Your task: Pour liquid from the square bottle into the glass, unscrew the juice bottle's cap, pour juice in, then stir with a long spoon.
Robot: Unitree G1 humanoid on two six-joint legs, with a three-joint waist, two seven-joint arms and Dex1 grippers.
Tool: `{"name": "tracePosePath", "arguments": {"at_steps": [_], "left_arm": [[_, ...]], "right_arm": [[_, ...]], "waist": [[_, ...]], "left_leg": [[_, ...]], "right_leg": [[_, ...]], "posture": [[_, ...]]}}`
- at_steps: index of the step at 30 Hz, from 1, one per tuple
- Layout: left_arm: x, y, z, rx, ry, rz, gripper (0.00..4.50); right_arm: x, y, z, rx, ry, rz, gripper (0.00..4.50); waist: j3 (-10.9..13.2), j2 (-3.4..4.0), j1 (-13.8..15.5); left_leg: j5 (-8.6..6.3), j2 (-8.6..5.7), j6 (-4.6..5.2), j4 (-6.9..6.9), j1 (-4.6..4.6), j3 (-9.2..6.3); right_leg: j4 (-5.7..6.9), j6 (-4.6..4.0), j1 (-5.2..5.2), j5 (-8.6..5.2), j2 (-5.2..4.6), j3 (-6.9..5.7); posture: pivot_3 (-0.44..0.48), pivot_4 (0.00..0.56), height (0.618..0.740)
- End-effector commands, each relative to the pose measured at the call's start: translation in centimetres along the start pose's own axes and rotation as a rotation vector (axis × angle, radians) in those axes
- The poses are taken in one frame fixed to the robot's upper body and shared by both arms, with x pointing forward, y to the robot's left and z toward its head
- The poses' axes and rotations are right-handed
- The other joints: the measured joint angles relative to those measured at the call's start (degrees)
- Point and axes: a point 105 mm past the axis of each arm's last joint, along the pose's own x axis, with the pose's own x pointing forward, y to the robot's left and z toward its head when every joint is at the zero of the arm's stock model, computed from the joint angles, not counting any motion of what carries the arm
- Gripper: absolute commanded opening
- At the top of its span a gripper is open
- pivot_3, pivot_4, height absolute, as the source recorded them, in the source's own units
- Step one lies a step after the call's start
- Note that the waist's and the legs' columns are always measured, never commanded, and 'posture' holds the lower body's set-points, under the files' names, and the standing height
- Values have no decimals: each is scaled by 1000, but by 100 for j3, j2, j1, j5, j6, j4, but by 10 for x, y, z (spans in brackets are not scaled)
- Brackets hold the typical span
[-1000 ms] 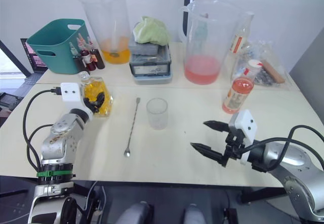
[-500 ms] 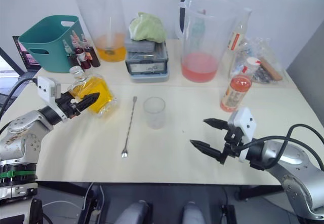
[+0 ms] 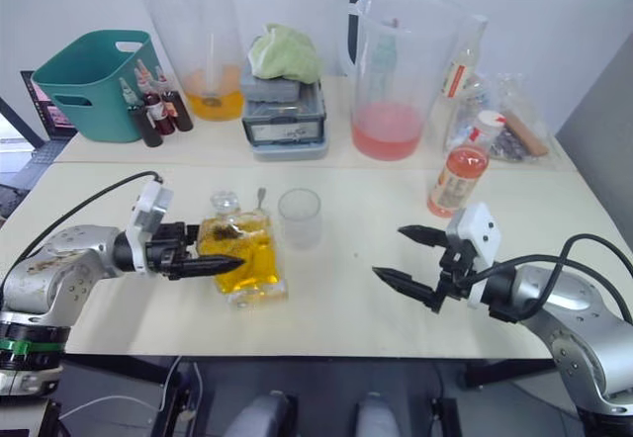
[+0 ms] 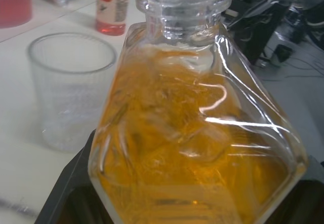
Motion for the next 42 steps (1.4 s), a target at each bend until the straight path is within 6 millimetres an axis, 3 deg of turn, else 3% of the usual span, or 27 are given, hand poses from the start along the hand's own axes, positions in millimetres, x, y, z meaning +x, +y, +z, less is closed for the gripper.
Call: {"name": "tracePosePath", "arguments": {"at_steps": [1, 8, 19, 21, 22, 24, 29, 42], "left_arm": [[27, -14, 28, 211, -49, -125, 2793], [62, -6, -1, 300, 16, -180, 2793], [64, 3, -22, 301, 98, -173, 2793], [65, 2, -21, 282, 84, -169, 2793], [65, 2, -20, 271, 78, -170, 3833], [66, 3, -14, 268, 53, -163, 4405], [65, -2, 7, 265, -2, -174, 4458], [69, -7, 1, 264, 27, -173, 4458]], "right_arm": [[-3, 2, 11, -42, -23, -10, 4500], [-4, 2, 13, -43, -28, -37, 4500], [-9, 6, 12, -37, -24, -74, 4500], [-9, 6, 12, -34, -25, -80, 4500], [-9, 6, 12, -33, -25, -82, 4500], [-9, 6, 11, -31, -25, -84, 4500], [-10, 6, 10, -25, -21, -87, 4500], [-9, 4, 10, -24, -21, -87, 4500]], "waist": [[0, 0, 23], [-1, 1, -6], [-1, 2, -23], [-2, 2, -24], [-2, 3, -25], [-2, 3, -29], [-2, 3, -34], [-3, 4, -31]], "left_leg": [[0, -1, 0, 3, -1, 1], [0, 2, 1, 6, 6, 15], [-1, 1, 3, 16, 15, 16], [-1, 2, 4, 16, 19, 16], [-1, 2, 4, 17, 20, 16], [-1, 2, 4, 20, 20, 16], [-1, 2, 5, 27, 17, 16], [-1, 2, 5, 27, 19, 16]], "right_leg": [[-1, 0, 2, 0, 0, 0], [4, 0, 2, 1, 0, 3], [5, 1, 14, 2, 0, 3], [5, 2, 19, 2, 1, 3], [5, 2, 20, 2, 1, 3], [7, 2, 20, 2, 1, 3], [10, 4, 20, 2, 2, 3], [11, 4, 22, 3, 2, 4]], "posture": [[0, 150, 740], [0, 150, 740], [0, 150, 740], [0, 150, 740], [0, 150, 740], [0, 150, 740], [0, 150, 740], [0, 150, 740]]}}
